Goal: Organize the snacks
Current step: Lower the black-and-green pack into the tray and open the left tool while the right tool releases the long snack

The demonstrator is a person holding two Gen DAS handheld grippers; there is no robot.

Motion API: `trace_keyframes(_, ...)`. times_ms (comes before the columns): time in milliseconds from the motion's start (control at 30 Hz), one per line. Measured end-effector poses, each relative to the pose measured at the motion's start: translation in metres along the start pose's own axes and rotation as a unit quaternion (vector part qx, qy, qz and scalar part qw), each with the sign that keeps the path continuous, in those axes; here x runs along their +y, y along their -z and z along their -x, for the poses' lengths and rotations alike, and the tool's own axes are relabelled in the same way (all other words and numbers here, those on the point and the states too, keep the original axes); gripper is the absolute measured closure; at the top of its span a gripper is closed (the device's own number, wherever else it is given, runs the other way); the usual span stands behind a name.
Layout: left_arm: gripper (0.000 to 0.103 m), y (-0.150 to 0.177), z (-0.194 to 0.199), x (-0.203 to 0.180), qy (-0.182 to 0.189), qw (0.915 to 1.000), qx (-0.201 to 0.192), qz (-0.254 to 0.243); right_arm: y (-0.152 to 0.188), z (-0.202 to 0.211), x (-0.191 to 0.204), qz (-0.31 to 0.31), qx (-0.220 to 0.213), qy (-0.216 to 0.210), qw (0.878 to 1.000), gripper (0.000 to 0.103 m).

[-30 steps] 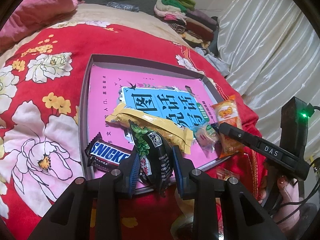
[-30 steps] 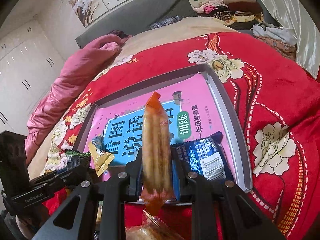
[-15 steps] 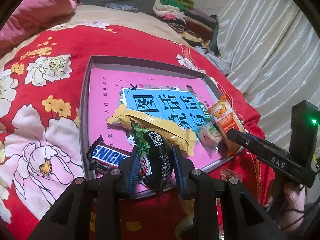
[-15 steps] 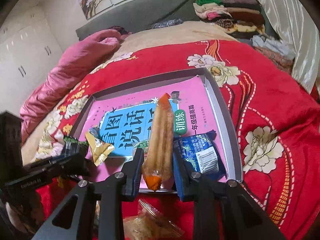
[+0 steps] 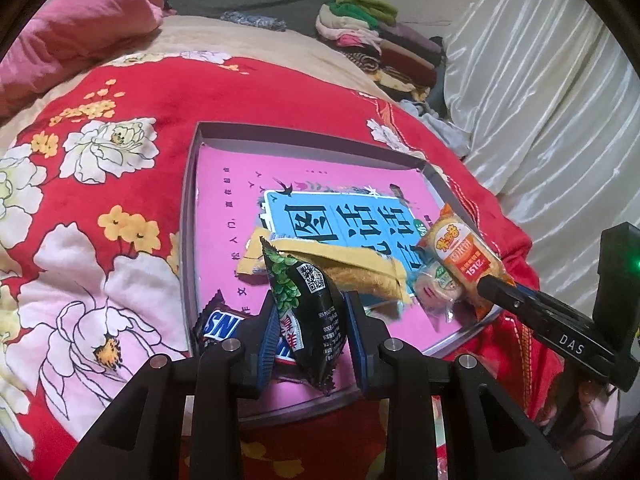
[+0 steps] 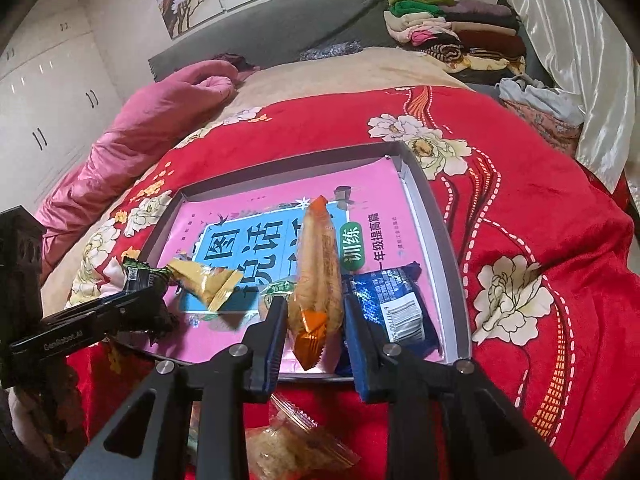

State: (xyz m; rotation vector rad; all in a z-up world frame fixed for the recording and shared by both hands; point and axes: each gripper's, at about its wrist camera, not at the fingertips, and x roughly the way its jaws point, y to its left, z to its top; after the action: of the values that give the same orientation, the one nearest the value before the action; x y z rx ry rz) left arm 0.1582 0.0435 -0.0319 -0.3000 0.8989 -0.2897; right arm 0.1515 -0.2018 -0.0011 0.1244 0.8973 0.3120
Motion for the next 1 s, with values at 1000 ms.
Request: trace_keyframes(1000,0.040,0.001,-0.001,-0.010,0.010,0.9998,0.012,-0.010,0.000,0.009,-0.003,-0.014,-0.001,-0.004,1.000,0.057)
